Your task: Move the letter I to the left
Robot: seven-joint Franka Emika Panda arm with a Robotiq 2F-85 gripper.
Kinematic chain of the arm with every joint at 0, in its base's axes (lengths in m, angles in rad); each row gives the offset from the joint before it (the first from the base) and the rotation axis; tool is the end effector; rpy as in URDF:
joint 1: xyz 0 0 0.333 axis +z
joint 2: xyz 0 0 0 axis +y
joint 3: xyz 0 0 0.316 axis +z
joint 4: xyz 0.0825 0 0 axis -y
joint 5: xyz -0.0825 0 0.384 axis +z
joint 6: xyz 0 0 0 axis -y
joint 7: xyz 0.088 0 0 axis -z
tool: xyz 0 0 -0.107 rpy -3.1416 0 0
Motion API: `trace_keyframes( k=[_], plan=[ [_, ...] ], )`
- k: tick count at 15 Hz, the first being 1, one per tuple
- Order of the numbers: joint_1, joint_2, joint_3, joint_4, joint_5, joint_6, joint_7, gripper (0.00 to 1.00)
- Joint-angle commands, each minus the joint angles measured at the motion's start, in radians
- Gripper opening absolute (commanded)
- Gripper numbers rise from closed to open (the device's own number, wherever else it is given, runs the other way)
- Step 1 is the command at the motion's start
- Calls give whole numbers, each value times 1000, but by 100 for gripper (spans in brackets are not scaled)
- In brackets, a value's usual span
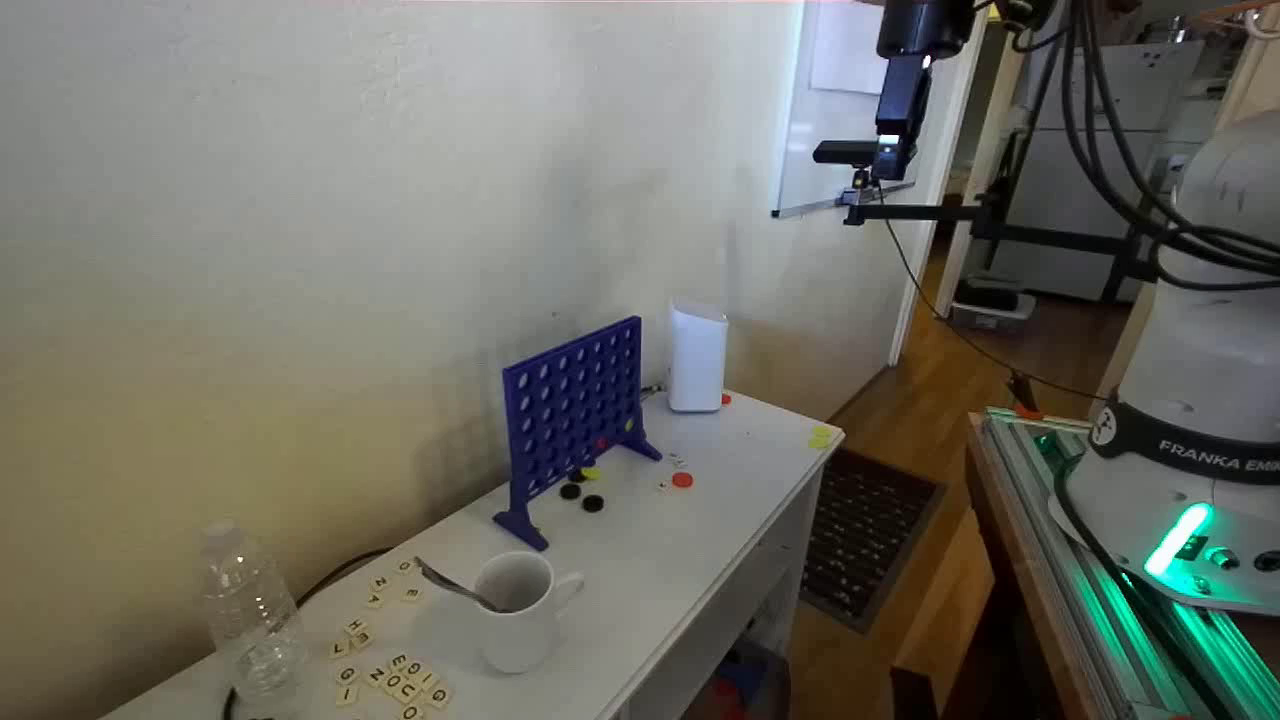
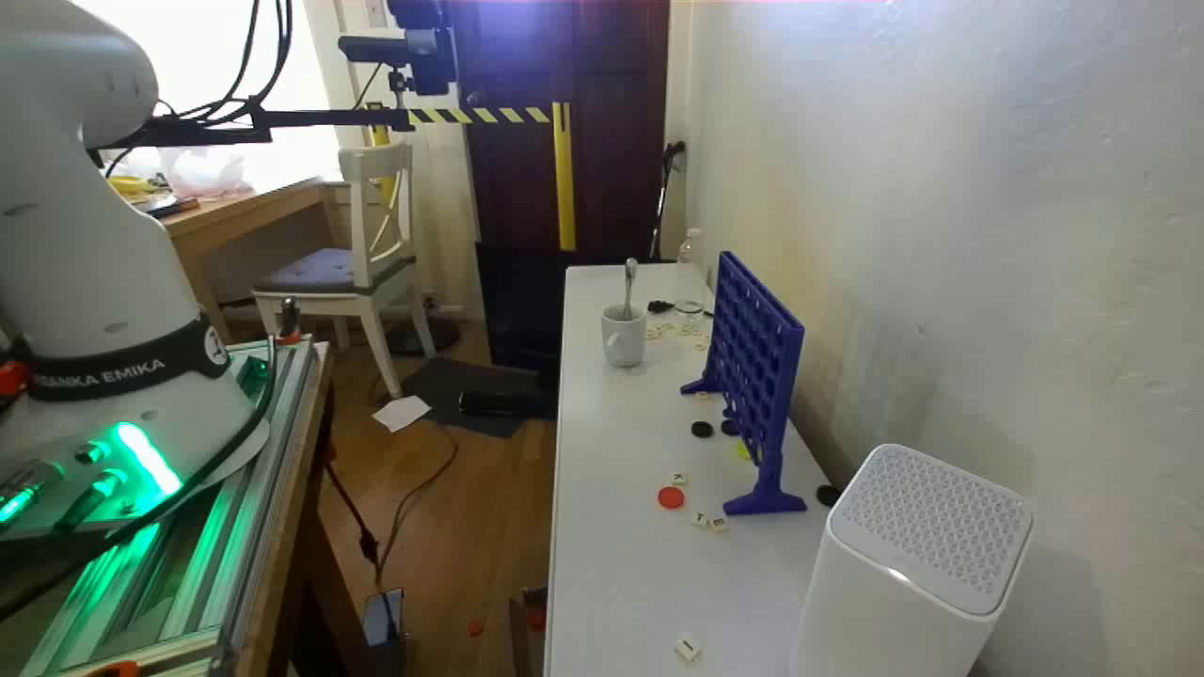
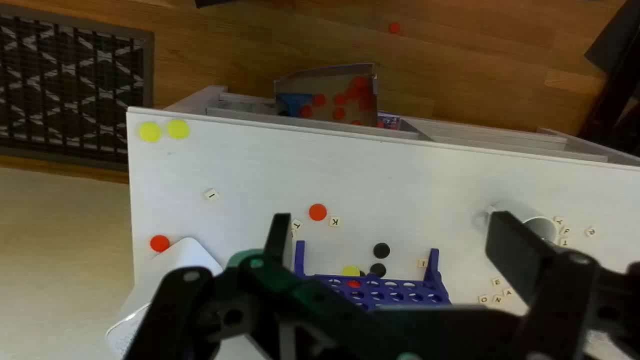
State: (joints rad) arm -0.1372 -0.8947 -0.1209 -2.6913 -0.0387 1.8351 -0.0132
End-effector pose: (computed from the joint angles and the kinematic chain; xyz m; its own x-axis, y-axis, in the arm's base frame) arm 0.2802 -0.0784 0.4840 0.9808 -0.1918 0.0363 -0.1896 -0.9803 -0.0560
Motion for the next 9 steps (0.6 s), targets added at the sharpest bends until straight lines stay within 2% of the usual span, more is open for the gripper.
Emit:
trace_keyframes(
  k=[1,8,9],
  plan=[
    [-1,1,1,2,1,-2,-1,100],
    [-1,1,1,2,1,-2,-1,100],
    [3,28,-1,6,4,33,0,100]
  ],
)
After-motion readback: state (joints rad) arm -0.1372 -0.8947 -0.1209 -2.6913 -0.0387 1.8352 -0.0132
